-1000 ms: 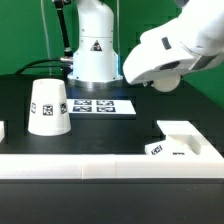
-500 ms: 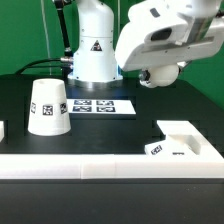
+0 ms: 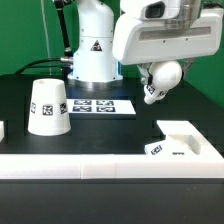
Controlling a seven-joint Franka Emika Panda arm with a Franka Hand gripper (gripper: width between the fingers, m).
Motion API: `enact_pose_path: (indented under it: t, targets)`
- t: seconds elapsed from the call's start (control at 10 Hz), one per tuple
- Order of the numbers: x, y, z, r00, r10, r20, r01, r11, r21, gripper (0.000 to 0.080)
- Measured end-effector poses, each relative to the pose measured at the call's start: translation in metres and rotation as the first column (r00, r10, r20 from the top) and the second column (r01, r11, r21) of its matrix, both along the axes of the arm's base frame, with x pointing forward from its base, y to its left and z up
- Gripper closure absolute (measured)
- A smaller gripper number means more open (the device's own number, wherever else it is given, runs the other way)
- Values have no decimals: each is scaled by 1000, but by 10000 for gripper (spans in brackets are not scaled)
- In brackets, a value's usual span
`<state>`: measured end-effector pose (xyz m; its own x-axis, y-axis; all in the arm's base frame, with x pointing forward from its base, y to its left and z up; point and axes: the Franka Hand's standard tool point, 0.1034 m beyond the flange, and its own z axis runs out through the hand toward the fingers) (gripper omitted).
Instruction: Assemble lamp
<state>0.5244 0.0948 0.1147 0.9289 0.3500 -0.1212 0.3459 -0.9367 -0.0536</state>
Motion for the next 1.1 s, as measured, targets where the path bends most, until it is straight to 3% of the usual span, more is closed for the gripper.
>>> enact_pose_path:
  t: [0.1, 0.2, 0.5, 0.8, 0.9, 1.1]
  targets:
    - [1, -2, 5, 1000, 5, 22, -5, 1000, 4, 223]
    - [15, -2, 12, 995, 4, 103, -6, 1000, 23, 223]
    - [36, -5, 30, 962, -18, 272, 2, 998, 58, 223]
    - [38, -13, 24, 892, -31, 451, -8, 996, 84, 223]
    - [35, -13, 22, 893, -33, 449, -6, 996, 85, 223]
    - [47, -10, 35, 898, -29, 439, -9, 996, 86, 223]
